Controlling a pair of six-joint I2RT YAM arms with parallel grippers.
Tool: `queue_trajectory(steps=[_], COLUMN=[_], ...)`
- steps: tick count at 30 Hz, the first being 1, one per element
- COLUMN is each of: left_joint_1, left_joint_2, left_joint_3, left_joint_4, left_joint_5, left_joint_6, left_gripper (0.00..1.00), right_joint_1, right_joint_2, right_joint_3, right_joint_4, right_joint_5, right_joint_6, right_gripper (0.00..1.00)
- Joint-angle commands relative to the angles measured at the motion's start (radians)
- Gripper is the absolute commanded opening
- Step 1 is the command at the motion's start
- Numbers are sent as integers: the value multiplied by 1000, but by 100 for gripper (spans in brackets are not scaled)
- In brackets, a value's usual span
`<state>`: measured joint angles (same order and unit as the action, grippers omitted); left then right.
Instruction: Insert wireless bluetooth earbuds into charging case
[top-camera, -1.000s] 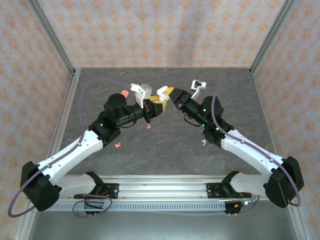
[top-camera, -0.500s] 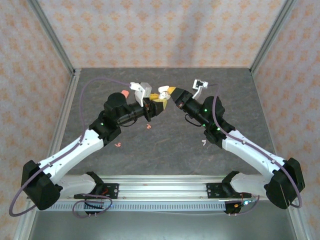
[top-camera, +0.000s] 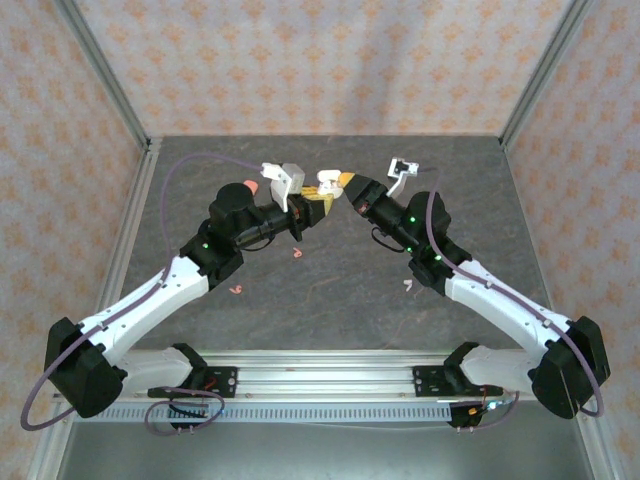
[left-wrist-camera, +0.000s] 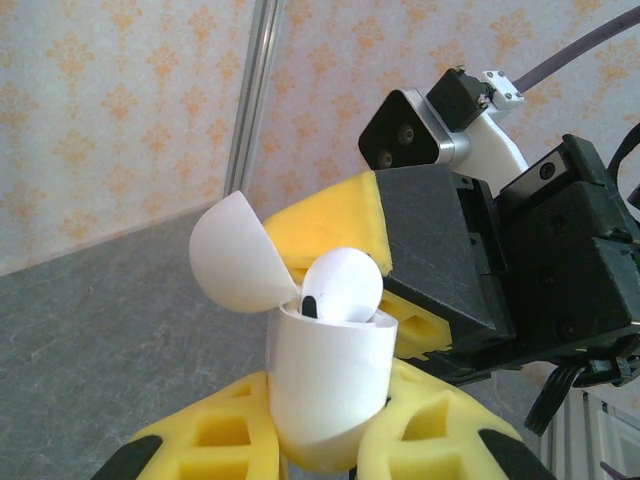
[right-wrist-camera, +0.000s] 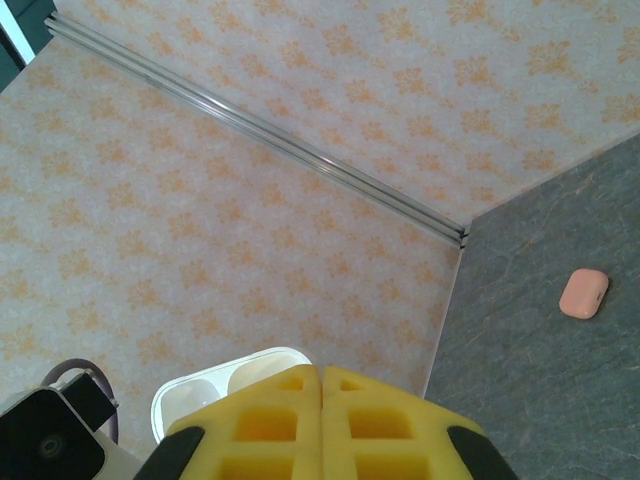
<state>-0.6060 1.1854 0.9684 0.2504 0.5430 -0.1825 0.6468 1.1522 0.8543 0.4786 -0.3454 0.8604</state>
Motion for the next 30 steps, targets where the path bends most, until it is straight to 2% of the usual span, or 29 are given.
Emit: queue_trajectory(steps=[1, 9, 23, 30], left_joint_1=[-12, -13, -14, -21], left_joint_2=[8, 5, -6, 7], left_joint_3=[13, -9, -26, -39], left_joint_4=[68, 117, 155, 196], left_joint_5=[89, 95, 92, 83], left_joint_6=[12, -13, -28, -45], left_gripper=[5, 3, 1, 1], right_joint_1=[28, 28, 28, 28], right_joint_2=[-2, 27, 26, 67], right_joint_3=[12, 1, 14, 9], right_joint_4=[36, 135, 109, 208], right_joint_5=[-165, -232, -237, -264], right_joint_6=[11, 105, 136, 198], right_gripper=[11, 23, 41, 42])
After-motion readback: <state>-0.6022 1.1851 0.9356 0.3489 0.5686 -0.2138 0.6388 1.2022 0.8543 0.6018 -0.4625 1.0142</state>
